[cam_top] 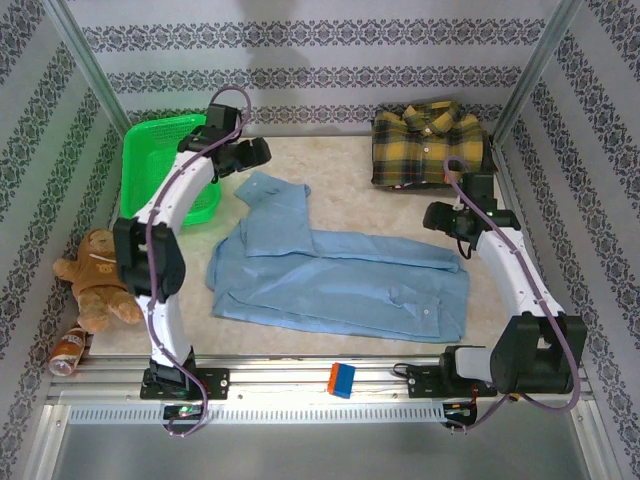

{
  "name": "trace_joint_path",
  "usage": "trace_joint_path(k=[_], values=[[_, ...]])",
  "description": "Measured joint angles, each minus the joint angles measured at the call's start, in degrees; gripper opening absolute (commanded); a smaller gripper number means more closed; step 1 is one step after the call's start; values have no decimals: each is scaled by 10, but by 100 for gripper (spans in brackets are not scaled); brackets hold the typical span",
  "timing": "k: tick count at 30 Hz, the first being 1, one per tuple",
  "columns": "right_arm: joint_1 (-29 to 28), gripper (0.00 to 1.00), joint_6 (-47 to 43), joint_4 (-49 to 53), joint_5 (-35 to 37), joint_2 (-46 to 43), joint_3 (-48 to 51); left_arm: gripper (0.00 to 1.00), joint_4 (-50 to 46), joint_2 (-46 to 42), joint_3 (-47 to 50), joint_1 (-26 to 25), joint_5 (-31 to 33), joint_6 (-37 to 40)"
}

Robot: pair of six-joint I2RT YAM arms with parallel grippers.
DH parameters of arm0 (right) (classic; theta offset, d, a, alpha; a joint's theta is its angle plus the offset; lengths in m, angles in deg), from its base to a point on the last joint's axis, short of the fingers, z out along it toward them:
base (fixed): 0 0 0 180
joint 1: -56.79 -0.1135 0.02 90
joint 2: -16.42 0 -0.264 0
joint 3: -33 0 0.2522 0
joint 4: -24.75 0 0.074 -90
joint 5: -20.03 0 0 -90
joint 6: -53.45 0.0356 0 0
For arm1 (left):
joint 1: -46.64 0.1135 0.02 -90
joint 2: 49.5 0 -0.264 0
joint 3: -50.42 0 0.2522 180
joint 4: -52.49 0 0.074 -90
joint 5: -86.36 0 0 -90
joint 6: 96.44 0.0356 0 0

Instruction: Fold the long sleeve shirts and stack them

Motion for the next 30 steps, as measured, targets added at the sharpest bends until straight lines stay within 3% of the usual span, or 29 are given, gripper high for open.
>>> trace_joint_path(k=[4,7,9,15,30], values=[[-18,81,-2,4,-5,9,-11,74,-87,85,-66,0,0,0],[-70,81,-1,7,-4,43,-35,73,-169,261,-336,0,9,-2],[-106,81,-1,2,-12,62,-39,73,-165,330,-410,-1,17,-4],[-128,81,-1,3,-24,82,-39,72,-205,386,-407,-5,26,-17],[-128,81,-1,0,-38,93,-40,69,-214,403,-404,-20,91,-20]])
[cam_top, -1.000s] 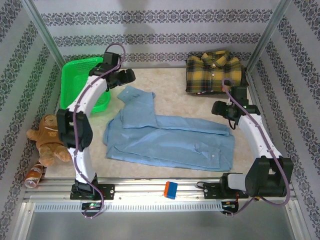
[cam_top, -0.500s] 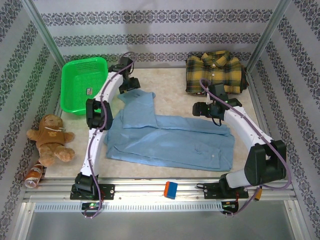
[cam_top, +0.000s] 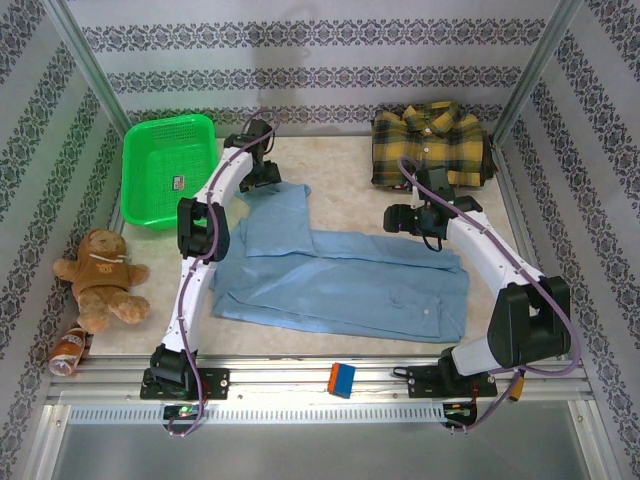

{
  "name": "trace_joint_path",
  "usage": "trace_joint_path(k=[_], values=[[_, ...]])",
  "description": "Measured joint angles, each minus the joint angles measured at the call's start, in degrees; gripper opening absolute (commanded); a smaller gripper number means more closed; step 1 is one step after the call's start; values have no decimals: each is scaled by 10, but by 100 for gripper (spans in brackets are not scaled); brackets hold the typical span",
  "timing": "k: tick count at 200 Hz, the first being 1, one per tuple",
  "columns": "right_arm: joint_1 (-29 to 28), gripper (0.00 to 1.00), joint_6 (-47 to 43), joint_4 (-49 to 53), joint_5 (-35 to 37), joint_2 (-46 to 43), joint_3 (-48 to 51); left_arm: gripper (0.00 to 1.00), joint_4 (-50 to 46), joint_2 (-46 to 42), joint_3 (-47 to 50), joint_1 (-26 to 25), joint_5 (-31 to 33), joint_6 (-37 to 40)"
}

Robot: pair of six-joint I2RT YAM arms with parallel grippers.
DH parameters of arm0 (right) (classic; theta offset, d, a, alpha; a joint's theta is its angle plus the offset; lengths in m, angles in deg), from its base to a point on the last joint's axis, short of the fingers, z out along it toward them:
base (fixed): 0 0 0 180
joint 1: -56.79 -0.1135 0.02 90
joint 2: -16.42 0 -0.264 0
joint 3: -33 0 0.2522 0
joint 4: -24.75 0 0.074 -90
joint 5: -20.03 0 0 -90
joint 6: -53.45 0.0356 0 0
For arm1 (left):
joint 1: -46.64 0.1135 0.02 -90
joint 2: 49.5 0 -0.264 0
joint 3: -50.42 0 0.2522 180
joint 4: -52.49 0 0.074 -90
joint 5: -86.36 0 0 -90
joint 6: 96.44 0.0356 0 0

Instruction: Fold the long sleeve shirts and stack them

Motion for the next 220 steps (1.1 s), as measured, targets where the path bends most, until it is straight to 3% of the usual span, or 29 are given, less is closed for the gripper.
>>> trace_joint_path(k=[26,57,107,119,177,220], values=[[0,81,0,-1,-2,3,-4,65,-2,5,-6,-2,8,0],[0,80,0,-3,-10,6,-7,53,-2,8,-8,-3,10,4],[0,80,-2,-6,-16,7,-12,8,4,12,-13,-3,-9,12],[0,80,-2,-8,-17,7,-13,2,9,12,-14,-3,-13,15],[0,80,-2,-12,-17,7,-13,0,52,2,-1,-3,0,27],[0,80,-1,-20,-17,7,-13,0,111,-60,21,-5,25,57]])
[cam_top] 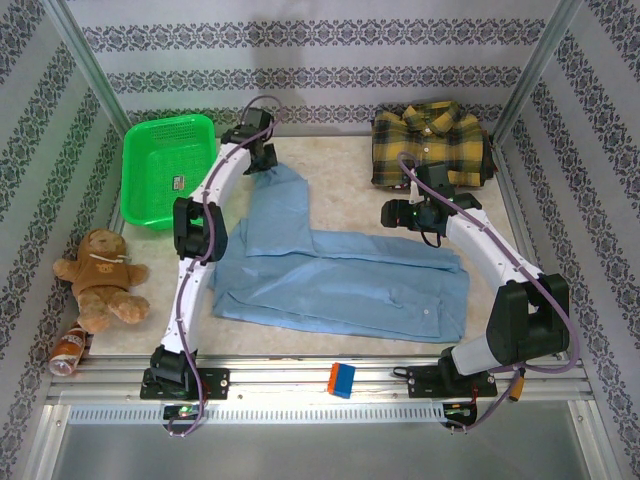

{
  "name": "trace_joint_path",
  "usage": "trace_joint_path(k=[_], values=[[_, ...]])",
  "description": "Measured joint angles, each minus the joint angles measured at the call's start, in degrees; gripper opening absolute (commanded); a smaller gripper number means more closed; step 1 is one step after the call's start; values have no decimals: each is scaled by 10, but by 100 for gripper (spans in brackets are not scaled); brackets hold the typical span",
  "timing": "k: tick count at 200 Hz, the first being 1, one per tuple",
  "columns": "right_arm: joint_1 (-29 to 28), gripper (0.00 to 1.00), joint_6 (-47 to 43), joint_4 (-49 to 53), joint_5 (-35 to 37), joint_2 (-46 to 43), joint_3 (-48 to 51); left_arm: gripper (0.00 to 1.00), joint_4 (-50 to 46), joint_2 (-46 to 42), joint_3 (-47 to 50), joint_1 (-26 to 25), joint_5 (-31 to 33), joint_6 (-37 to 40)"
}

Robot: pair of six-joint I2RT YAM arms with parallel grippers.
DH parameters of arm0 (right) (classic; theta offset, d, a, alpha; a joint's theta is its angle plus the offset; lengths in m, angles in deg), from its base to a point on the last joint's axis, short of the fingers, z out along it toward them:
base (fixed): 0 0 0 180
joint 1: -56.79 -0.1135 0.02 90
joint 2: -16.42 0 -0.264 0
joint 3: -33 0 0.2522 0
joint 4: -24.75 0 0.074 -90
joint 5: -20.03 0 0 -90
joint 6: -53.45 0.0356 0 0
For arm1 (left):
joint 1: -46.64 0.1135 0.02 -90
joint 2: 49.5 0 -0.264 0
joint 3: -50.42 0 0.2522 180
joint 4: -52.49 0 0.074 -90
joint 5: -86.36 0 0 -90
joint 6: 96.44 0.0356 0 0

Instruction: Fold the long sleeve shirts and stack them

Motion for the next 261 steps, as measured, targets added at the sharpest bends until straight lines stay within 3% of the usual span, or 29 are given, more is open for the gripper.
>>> trace_joint_path(k=[94,195,227,261], values=[[0,80,4,-25,0,22,0,0,129,-211,47,-54,57,124],[0,80,4,-36,-5,27,0,0,230,-460,424,-147,47,195],[2,80,4,-37,-9,26,0,0,247,-486,477,-160,33,195],[2,80,4,-37,-20,19,7,0,255,-477,473,-158,33,196]])
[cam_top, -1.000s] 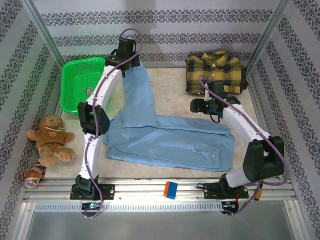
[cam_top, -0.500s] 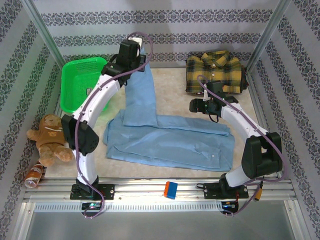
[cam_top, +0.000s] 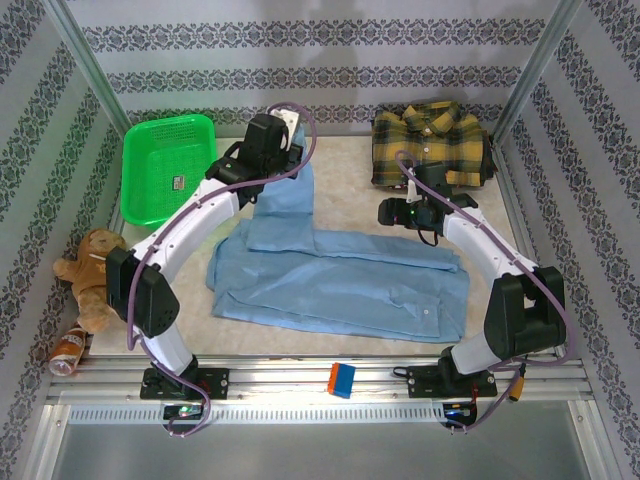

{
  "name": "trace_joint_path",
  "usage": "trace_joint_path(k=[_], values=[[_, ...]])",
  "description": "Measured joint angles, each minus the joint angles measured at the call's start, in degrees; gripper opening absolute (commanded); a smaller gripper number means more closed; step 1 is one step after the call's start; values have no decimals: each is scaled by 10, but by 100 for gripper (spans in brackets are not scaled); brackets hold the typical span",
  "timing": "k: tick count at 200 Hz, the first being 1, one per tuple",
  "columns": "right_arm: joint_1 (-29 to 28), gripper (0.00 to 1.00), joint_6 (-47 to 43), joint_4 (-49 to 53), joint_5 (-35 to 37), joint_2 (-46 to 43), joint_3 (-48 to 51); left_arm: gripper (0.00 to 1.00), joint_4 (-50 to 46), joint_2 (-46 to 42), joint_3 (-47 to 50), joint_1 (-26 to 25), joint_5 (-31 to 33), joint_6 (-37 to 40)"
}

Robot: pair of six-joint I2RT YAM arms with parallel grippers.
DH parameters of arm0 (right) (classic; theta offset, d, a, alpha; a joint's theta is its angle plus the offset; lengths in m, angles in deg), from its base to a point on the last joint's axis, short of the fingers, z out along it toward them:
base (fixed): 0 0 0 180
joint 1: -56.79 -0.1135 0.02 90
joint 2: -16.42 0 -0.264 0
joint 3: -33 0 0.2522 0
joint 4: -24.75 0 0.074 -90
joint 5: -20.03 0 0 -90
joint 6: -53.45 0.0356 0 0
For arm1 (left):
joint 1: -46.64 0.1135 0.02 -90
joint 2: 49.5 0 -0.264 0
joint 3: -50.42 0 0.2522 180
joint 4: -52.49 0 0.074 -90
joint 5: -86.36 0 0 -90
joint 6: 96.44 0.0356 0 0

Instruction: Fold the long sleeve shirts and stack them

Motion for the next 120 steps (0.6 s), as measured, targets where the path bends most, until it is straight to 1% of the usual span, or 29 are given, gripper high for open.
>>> trace_joint_path(k=[23,46,69,96,109,120], values=[[0,80,0,-1,-6,0,0,1,3,44,-54,4,-3,2],[0,80,0,-2,-11,0,0,1,-2,118,-146,17,-16,11],[0,80,0,-2,-12,0,0,1,-20,214,-267,23,-47,25],[0,80,0,-1,-13,0,0,1,-70,322,-410,20,-96,37],[0,80,0,0,-13,0,0,1,-96,366,-463,17,-120,45],[0,80,0,1,-13,0,0,1,-112,388,-485,13,-139,49]])
